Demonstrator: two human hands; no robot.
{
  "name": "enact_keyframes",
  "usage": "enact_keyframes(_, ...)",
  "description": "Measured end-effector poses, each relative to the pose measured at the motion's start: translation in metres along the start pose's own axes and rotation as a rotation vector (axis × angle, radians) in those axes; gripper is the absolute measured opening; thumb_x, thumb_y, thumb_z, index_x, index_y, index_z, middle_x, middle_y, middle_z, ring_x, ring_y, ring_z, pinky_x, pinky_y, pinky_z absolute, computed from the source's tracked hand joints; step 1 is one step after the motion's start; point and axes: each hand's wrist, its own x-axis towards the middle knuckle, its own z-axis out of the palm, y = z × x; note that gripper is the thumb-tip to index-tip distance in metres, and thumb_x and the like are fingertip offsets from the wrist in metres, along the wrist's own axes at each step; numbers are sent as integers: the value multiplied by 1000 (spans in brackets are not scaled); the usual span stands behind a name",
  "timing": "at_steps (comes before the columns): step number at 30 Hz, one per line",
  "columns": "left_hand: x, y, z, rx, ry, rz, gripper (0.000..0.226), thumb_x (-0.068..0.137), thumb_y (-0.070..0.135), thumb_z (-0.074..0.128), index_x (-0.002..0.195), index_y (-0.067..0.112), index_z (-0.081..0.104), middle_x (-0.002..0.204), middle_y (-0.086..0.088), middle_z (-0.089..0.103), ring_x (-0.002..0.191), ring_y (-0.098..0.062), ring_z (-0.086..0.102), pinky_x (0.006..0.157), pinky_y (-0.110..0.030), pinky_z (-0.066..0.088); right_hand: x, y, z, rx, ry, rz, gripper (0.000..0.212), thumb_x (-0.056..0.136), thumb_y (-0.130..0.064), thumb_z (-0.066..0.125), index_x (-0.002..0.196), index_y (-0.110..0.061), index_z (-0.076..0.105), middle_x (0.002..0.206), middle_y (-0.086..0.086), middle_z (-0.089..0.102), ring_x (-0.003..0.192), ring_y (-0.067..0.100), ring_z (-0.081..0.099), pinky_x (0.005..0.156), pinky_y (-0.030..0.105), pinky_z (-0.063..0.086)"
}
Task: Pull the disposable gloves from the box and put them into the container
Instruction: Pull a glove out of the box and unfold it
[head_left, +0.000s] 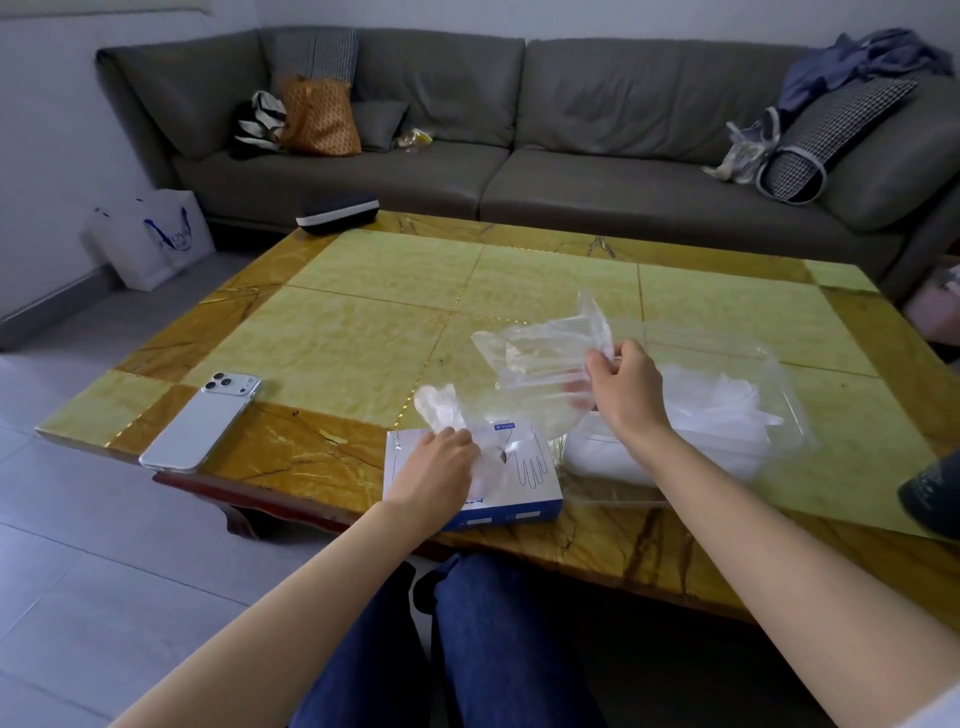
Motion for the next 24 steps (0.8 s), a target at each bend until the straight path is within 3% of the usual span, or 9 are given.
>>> enact_keyframes(2,0,3,-2,64,-102,19,25,94,19,39,109,8,56,114,-4,52,107,-21,44,93,-29,31,0,3,-2,2,-6,-1,13,99,-16,45,97,-4,48,80,0,53,56,2,53,42,9,42)
enact_keyframes(7,2,-4,-3,162,-264,83,63,88,56,46,135,14,42,131,-1,46,122,-20,37,102,-33,29,1,6,-5,-16,-60,-18,13,98,-14,47,94,-2,51,79,2,55,47,-8,56,40,10,42)
enact_keyframes(11,7,-5,1,248,-270,113,61,82,54,56,127,13,46,125,-2,47,118,-21,36,100,-31,30,0,5,-4,-44,-76,-27,19,97,-14,49,98,4,54,76,-2,56,48,-6,56,41,8,40)
enact_keyframes(16,14,-2,-4,223,-277,104,48,76,50,64,104,11,61,115,-2,51,110,-21,36,93,-27,32,-2,6,-8,-57,-91,-43,14,96,-16,51,90,-3,53,80,0,62,61,-2,59,46,8,44)
enact_keyframes(20,20,-5,-12,183,-349,70,59,75,55,67,116,13,59,125,-2,48,116,-21,34,100,-30,30,-3,5,-14,-105,-101,-66,15,96,-17,51,88,-5,56,79,3,60,60,5,52,44,6,37)
enact_keyframes(24,21,-18,-40,-14,-418,-27,71,72,53,73,133,28,47,134,3,43,129,-20,31,111,-39,26,-1,4,-18,-124,-74,-81,24,94,-20,52,76,-4,49,67,3,47,60,16,41,51,23,32)
